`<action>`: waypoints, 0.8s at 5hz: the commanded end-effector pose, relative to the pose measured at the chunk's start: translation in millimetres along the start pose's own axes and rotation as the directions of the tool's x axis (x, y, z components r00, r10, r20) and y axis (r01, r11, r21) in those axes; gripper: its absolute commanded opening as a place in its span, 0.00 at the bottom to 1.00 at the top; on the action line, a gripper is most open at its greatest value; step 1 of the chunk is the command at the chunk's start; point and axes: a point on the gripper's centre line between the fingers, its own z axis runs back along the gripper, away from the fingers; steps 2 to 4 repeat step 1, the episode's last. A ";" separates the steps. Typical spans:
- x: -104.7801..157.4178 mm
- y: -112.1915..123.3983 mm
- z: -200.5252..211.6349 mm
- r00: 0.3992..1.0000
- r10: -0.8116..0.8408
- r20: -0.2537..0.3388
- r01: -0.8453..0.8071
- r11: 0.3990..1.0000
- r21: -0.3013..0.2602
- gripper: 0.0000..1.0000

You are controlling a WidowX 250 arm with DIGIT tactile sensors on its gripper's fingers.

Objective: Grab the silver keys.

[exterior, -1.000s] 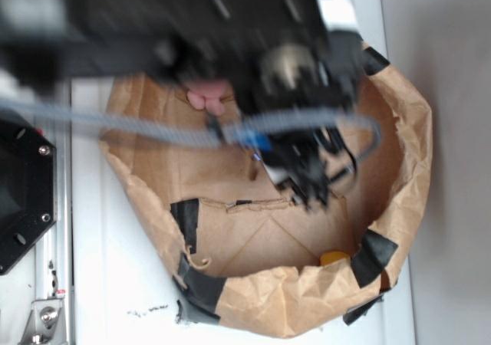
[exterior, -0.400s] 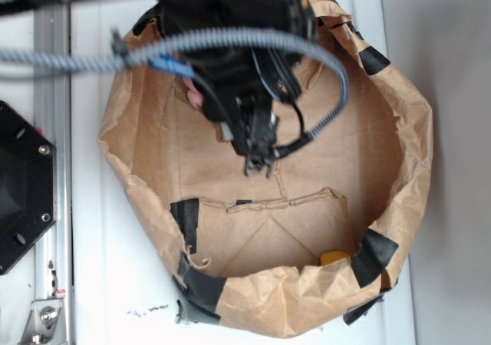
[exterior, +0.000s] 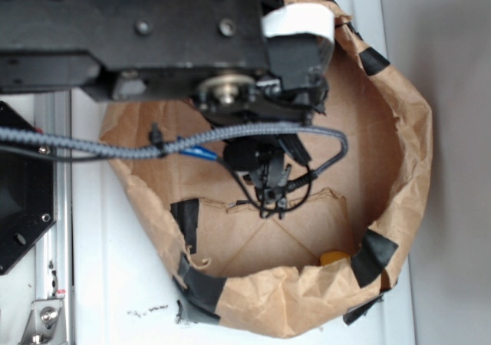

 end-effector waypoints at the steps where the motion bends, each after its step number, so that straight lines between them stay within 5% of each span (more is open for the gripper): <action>1: 8.5 4.0 19.1 0.998 0.022 0.066 -0.020 0.999 -0.034 0.00; 4: 8.5 4.0 19.1 0.998 0.022 0.066 -0.020 0.999 -0.034 0.00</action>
